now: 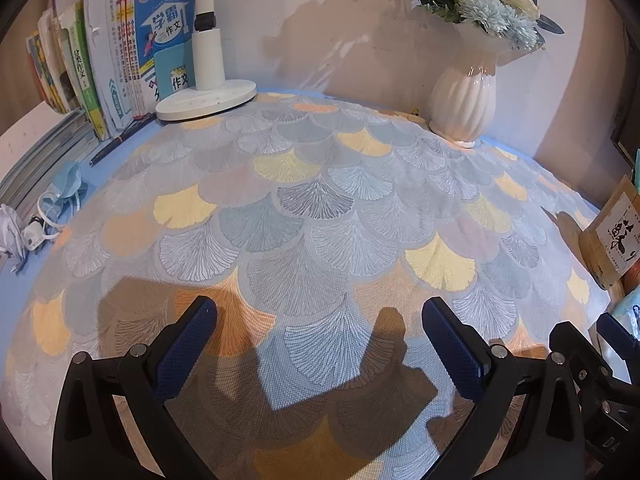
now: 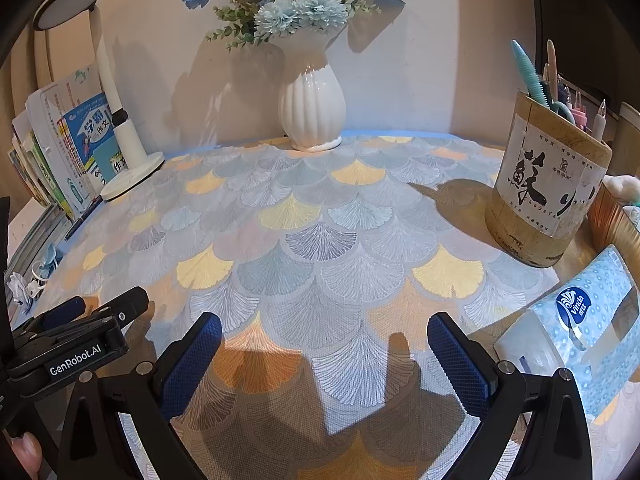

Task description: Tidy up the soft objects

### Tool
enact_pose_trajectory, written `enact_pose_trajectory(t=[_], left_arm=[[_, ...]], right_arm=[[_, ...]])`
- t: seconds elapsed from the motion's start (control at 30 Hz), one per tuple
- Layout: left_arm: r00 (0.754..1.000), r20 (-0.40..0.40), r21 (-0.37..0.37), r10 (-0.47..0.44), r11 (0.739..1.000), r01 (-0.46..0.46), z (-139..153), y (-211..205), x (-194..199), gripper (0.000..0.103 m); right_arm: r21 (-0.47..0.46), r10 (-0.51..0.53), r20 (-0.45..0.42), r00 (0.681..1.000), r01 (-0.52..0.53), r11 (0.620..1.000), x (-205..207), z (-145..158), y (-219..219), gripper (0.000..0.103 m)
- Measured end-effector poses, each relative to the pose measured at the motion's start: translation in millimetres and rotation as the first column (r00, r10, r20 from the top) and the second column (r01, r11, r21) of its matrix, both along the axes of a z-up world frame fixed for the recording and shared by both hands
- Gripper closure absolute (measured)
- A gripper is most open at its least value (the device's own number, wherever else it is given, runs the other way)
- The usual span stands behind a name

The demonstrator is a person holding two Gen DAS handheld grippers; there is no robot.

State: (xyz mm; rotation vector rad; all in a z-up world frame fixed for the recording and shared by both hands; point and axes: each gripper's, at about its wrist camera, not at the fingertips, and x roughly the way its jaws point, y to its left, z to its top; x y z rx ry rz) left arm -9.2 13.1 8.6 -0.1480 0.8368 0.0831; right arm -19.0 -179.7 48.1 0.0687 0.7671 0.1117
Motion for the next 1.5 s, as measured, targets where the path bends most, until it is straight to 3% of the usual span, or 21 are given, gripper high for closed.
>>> enact_pose_trajectory(t=[1.2,1.5], left_arm=[[1.000,-0.012,-0.026,0.002,1.000,-0.002,-2.6,0.0,1.8,0.000],[1.000,0.016,0.010,-0.001,1.000,0.001,1.3,-4.3,-1.3,0.000]], right_arm=[[0.000,0.002,-0.004,1.000,-0.002,1.000,0.7,-0.3,0.2,0.000],[0.001,0.003,-0.004,1.000,-0.003,1.000,0.8,-0.3,-0.2,0.000]])
